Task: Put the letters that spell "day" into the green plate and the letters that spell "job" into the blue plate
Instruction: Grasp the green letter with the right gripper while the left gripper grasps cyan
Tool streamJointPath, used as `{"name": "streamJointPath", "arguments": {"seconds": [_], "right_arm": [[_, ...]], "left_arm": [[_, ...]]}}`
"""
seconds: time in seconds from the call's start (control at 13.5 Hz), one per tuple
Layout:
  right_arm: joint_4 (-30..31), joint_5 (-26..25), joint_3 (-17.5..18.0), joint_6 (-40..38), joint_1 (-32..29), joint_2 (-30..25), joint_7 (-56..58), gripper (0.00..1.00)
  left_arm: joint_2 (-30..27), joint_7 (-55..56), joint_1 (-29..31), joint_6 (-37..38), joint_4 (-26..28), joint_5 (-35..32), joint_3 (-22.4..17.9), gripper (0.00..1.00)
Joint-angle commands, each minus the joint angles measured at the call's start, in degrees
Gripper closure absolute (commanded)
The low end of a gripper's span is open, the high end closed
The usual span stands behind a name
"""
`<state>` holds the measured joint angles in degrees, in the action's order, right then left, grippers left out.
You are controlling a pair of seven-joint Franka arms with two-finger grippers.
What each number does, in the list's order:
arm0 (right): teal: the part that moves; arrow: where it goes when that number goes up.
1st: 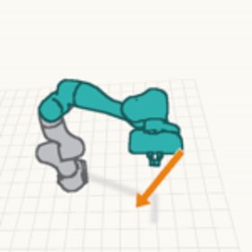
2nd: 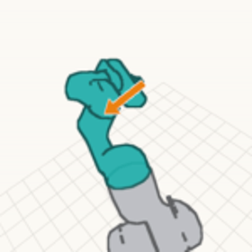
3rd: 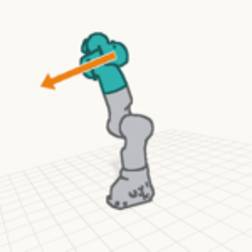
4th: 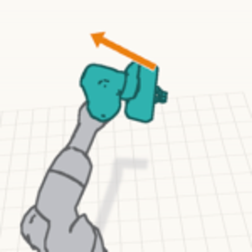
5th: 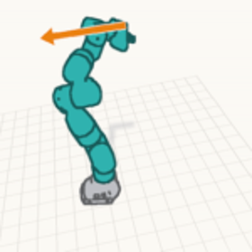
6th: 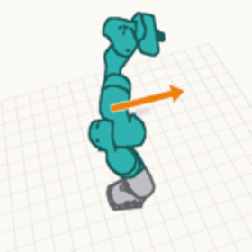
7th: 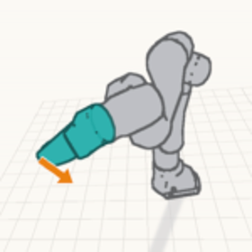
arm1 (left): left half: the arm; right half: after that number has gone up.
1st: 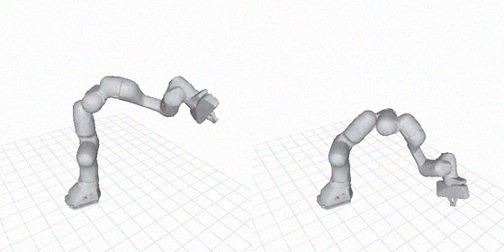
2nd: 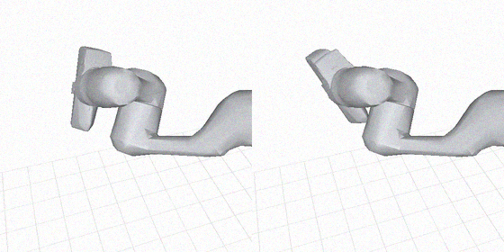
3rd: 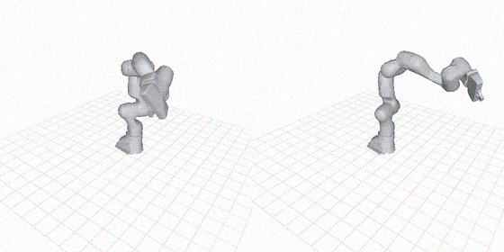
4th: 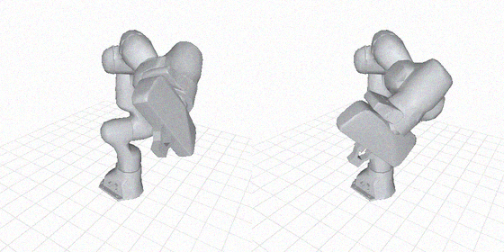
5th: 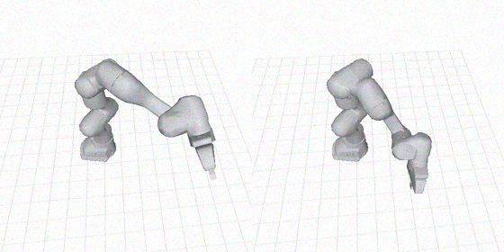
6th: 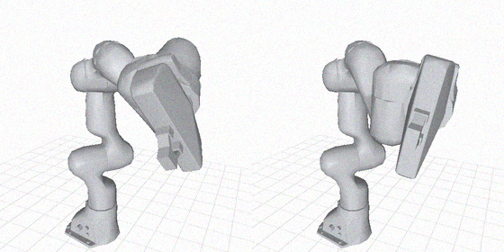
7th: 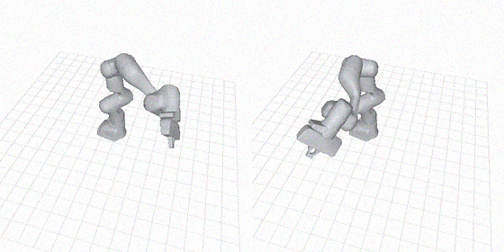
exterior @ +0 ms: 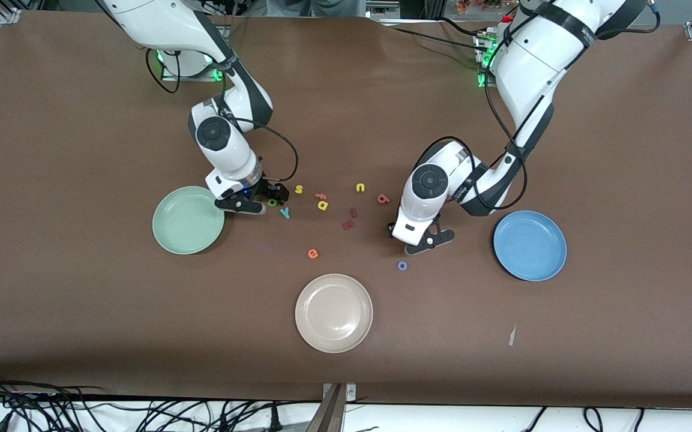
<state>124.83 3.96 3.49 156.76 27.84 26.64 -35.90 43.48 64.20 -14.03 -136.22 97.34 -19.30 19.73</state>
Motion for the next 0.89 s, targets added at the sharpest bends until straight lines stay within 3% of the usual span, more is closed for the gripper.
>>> {"name": "streamJointPath", "arguments": {"seconds": [0.0, 0.37, 0.52, 0.74, 0.81], "right_arm": [[0.23, -0.27, -0.15, 0.91, 0.81, 0.42, -1.01, 0.04], [0.59, -2.9, -0.59, 0.91, 1.34, 0.86, -0.92, 0.13], [0.59, -3.43, -0.59, 0.91, 1.34, 1.04, -0.84, 0.2], [0.59, -4.58, -0.67, 0.91, 1.43, 1.22, -0.75, 0.38], [0.59, -4.84, -0.67, 0.91, 1.34, 1.22, -0.75, 0.46]], "left_arm": [[0.56, 0.23, -0.12, 0.61, -1.01, -1.44, 0.83, 0.32], [0.47, -0.03, 0.32, 0.61, -0.49, -1.62, 0.83, 0.36], [0.56, 0.05, 0.32, 0.61, -0.31, -1.62, 0.83, 0.43], [0.56, 0.14, 0.41, 0.61, -0.22, -1.53, 0.83, 0.58], [0.56, 0.05, 0.41, 0.61, -0.13, -1.53, 0.83, 0.59]]}}
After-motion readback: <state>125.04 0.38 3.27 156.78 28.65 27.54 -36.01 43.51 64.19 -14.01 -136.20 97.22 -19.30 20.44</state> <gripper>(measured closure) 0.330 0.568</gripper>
